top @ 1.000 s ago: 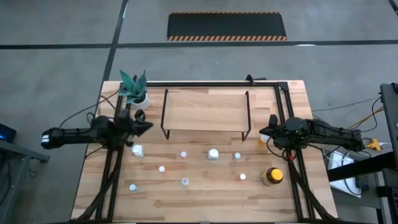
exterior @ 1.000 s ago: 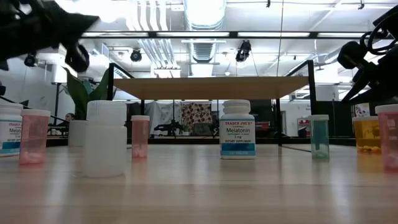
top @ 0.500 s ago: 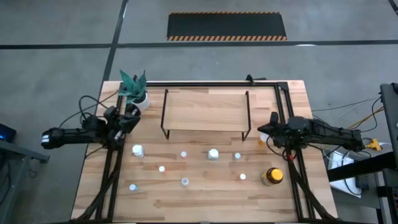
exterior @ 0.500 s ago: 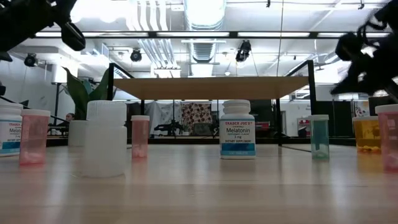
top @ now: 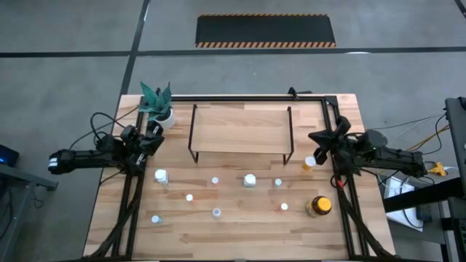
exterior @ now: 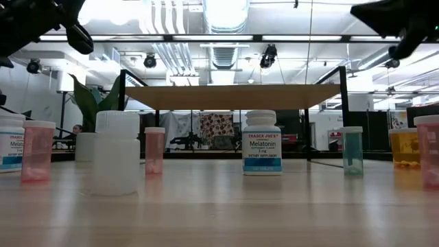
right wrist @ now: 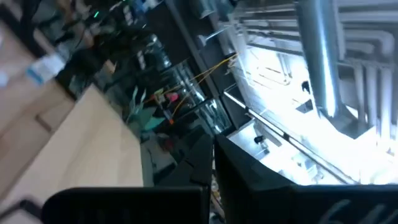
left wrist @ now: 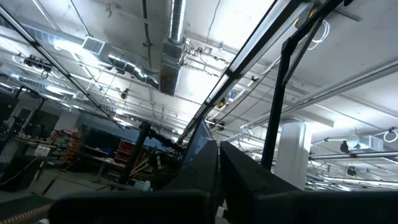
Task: Pick and place medicine bottles onto shelf by color
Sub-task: Put the right white medicine bottle on the shelf
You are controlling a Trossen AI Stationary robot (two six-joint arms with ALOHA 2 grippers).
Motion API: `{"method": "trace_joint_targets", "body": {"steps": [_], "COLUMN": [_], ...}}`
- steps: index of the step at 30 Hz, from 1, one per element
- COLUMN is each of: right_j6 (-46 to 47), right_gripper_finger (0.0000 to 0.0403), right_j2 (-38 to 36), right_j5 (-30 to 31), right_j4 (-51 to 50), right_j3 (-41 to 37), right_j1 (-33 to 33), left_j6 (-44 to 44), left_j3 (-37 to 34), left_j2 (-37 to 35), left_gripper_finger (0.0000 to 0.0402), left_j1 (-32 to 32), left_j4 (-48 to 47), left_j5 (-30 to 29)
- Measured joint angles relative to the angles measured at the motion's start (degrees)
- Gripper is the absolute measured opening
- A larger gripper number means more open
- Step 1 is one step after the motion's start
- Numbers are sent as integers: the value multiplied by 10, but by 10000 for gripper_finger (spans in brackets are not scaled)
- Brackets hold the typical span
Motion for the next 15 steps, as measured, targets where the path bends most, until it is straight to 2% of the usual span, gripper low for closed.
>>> {"method": "trace_joint_targets", "body": {"steps": [6,11,15], "right_j6": [66,282,439], "right_gripper_finger": [9,9,9], "right_j2": [9,21,26], "right_j5": [-13,-55,-56], "right_j4": [-3,-3,-2], "right_j3": [0,0,-1], "right_j1": [0,0,0], "left_j6": [-6,-75,-75], "left_j3": [0,0,0], "left_j2": [0,0,0], "left_gripper_finger": [1,1,1], "left_j1": [0,0,0], "left_j4": [7,7,7], "left_j5": [0,1,1]}}
